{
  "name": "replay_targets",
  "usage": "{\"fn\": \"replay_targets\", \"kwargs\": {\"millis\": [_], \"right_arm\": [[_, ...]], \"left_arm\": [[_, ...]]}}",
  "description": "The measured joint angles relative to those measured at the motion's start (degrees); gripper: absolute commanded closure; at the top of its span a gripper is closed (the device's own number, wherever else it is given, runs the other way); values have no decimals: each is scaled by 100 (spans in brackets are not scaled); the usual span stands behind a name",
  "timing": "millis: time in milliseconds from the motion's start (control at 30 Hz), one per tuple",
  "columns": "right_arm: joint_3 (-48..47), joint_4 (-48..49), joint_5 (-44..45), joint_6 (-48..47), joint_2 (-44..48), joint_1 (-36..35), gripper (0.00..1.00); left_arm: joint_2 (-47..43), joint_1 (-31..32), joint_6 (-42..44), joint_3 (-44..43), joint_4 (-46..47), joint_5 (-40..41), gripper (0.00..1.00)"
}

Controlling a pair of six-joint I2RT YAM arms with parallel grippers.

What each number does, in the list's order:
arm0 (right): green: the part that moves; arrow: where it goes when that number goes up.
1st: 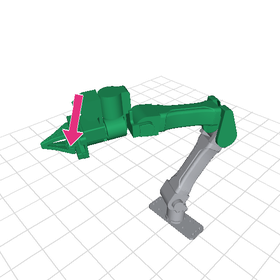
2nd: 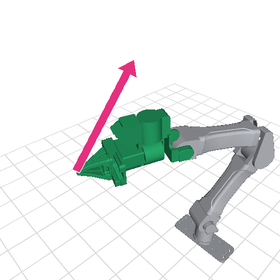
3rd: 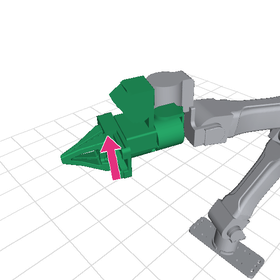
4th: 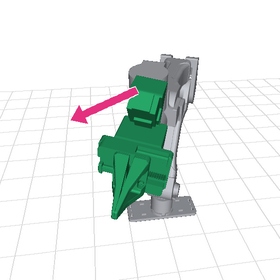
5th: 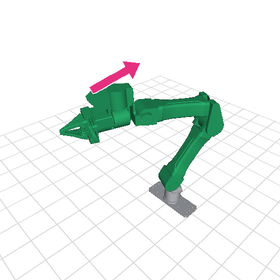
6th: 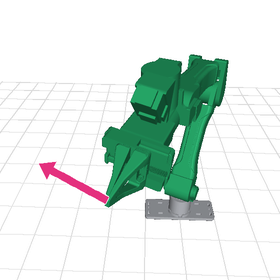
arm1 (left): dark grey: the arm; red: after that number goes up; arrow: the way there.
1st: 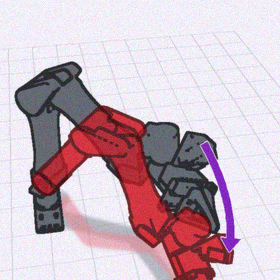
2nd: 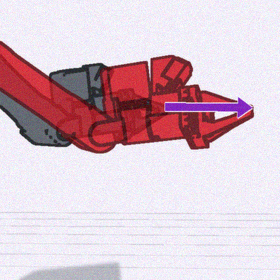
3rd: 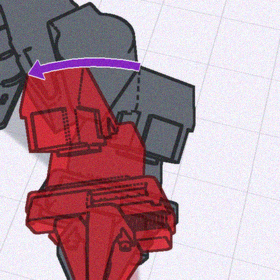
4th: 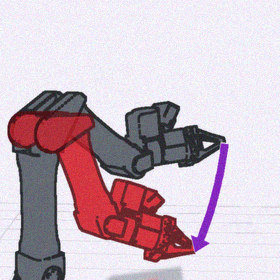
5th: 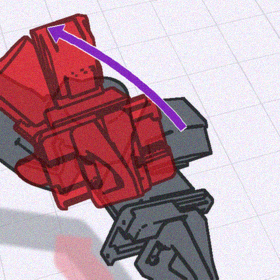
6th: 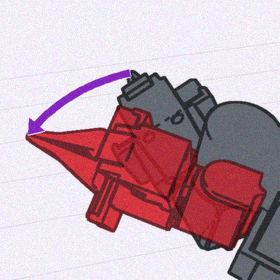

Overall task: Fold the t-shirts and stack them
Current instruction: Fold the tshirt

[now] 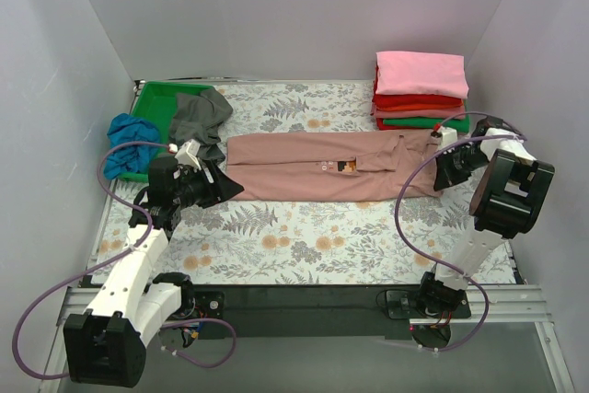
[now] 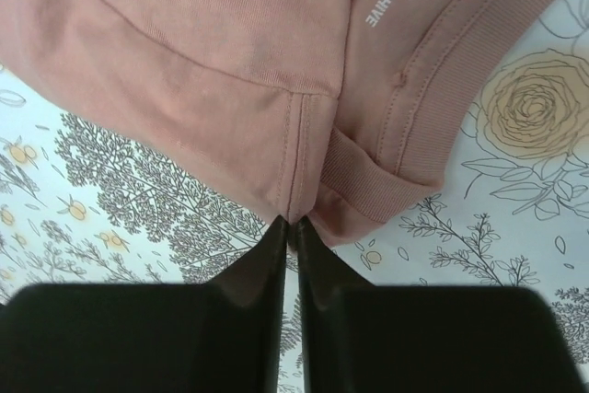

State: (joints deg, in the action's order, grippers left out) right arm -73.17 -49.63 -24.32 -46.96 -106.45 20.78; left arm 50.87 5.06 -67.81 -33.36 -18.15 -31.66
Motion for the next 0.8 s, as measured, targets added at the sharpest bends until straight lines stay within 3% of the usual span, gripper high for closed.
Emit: {"fn": "replay_targets", "kwargs": {"millis": [100,300,333,467,500,800], "right_arm": [[-103,-20,52,0,0,0,98],[-446,-68,262,-7,0,-2,99],[-525,-85,293,-17,0,-2,97],[-789,-149,380,-61,-7,-2,61],[-855,-168,426,-85,-22,-2,58],[-1080,-343,345,-109,-39,-96,54]], "left_arm": [[26,2,0,0,22,-22,43],[83,4,2,0,22,-48,43],[90,4,2,0,22,-50,43],[107,7,2,0,22,-52,43],[111,7,2,0,22,-52,44],[177,39,2,0,22,-57,43]]}}
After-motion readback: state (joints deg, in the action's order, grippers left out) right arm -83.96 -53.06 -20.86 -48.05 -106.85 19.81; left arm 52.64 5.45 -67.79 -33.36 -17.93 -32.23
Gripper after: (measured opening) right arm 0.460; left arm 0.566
